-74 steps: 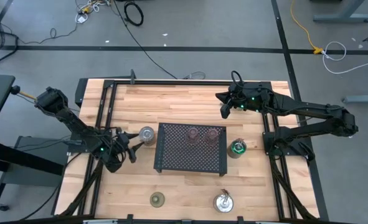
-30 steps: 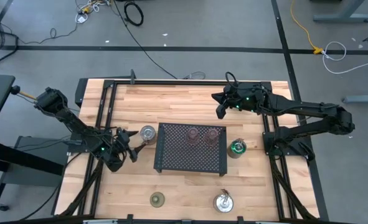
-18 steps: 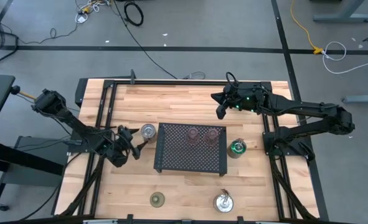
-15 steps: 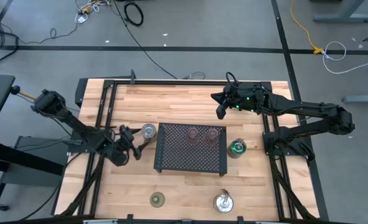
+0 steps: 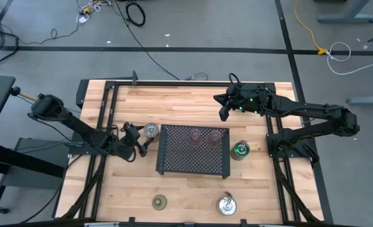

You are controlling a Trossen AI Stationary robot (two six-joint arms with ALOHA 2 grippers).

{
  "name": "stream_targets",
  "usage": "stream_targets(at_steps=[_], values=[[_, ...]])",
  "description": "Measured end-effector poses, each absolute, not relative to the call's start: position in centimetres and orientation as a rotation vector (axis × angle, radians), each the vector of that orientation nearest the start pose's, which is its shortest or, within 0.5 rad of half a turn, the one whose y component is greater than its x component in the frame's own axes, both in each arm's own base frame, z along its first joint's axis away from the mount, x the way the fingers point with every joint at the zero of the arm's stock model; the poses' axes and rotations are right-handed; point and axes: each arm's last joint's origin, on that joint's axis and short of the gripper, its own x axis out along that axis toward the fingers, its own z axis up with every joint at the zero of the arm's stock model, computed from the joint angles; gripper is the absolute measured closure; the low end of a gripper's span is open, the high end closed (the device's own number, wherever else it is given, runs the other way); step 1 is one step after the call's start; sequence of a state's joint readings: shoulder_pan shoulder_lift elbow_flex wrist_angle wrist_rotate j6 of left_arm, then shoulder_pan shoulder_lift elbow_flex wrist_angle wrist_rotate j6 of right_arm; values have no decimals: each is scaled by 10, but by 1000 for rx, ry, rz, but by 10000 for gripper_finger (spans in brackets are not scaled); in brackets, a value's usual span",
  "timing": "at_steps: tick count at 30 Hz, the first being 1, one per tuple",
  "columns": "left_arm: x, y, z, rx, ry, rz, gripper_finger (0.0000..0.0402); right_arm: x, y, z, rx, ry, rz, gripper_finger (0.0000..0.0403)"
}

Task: Pick & Place candle stick holders
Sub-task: Put the top brown scented candle on the shelf

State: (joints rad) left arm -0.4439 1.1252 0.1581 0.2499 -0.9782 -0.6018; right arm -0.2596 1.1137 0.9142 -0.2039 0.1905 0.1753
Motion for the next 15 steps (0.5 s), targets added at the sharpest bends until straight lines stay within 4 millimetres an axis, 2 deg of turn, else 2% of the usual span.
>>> stream_targets(at_steps=[15], values=[[169,-26,127,-87,387,563,14,234,-68,313,184,366,-479,389]])
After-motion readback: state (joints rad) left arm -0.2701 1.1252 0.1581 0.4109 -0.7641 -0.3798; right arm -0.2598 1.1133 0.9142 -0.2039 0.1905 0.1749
